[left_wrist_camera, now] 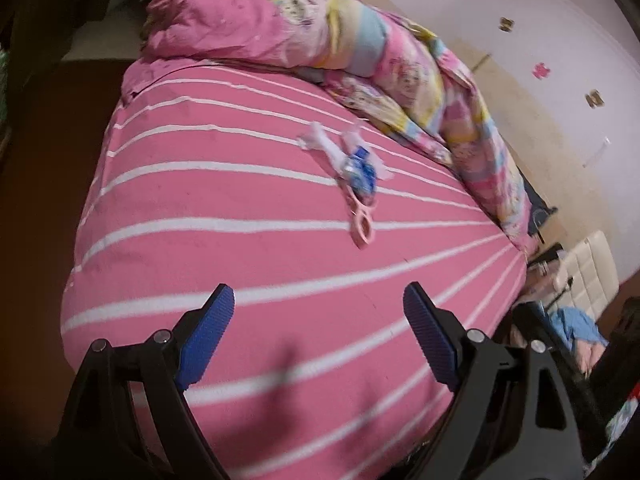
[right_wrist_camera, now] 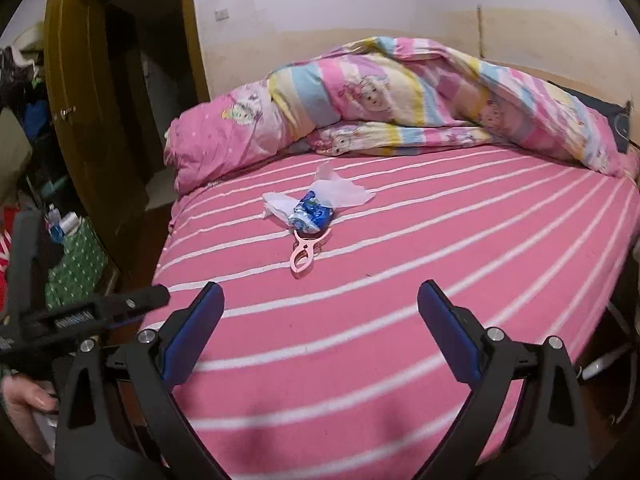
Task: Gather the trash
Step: 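Move both open tools back over the bed toward the pink clip and wrapper, then grasp the white tissue with the left tool while the right tool grasps the pink clip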
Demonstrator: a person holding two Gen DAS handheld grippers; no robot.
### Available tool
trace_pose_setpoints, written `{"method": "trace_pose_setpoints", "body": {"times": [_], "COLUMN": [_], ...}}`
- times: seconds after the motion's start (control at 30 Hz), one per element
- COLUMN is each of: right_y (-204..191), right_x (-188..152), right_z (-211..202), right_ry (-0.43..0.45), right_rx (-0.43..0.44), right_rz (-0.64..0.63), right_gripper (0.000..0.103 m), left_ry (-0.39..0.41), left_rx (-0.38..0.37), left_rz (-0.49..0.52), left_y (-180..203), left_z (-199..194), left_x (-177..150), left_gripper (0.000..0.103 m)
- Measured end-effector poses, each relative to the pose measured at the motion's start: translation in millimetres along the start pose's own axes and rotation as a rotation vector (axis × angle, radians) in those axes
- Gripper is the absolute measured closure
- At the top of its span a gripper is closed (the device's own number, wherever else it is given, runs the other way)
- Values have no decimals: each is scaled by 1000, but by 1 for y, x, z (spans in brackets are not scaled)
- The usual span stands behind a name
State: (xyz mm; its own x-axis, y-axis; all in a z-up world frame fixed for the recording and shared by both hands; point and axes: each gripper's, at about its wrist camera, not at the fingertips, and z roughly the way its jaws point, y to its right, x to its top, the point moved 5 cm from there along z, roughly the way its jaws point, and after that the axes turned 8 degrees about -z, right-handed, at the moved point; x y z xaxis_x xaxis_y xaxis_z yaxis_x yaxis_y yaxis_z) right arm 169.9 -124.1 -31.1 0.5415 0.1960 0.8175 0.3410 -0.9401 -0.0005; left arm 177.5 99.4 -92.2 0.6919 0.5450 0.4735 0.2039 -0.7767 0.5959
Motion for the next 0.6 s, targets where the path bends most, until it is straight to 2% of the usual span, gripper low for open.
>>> {"method": "trace_pose_setpoints", "body": {"times": [0.23, 0.6], "right_y": [-10, -5], "right_x": [12, 22], "right_z": [66, 130], "right_ry": [-97, -151], "right_rx": [11, 70], "right_rz": [13, -3], "right_gripper": [7, 7], "left_ry": [-5, -38], "left_rx": [27, 19], "left_rz": [-37, -63], "left_y": [-8, -3], "left_z": [34, 102], "left_x": [37, 91], "left_gripper": [19, 19]}}
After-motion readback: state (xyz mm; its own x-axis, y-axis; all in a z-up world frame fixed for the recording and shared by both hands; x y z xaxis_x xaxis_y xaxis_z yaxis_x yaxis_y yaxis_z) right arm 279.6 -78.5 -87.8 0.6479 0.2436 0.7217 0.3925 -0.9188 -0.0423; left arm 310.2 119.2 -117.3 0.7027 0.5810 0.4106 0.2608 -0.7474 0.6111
